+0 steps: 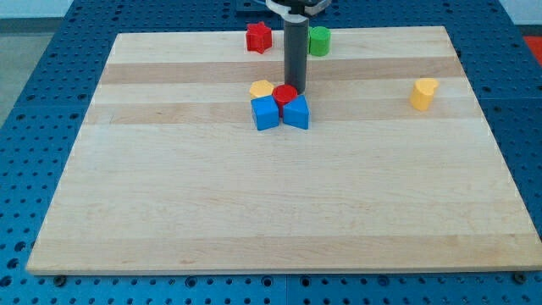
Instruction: Push yellow hexagon on top left to blue cube
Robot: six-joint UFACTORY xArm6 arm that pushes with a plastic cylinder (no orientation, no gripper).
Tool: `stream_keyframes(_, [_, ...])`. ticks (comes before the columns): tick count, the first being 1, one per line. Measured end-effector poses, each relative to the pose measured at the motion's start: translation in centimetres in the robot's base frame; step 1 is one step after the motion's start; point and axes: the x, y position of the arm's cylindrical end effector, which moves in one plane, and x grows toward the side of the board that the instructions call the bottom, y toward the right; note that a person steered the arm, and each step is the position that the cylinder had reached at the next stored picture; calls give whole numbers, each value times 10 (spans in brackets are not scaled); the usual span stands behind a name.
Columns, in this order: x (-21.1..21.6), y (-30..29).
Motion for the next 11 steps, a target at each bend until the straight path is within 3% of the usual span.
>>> stream_keyframes(2, [-43, -23])
stream_keyframes(11, [-3, -78])
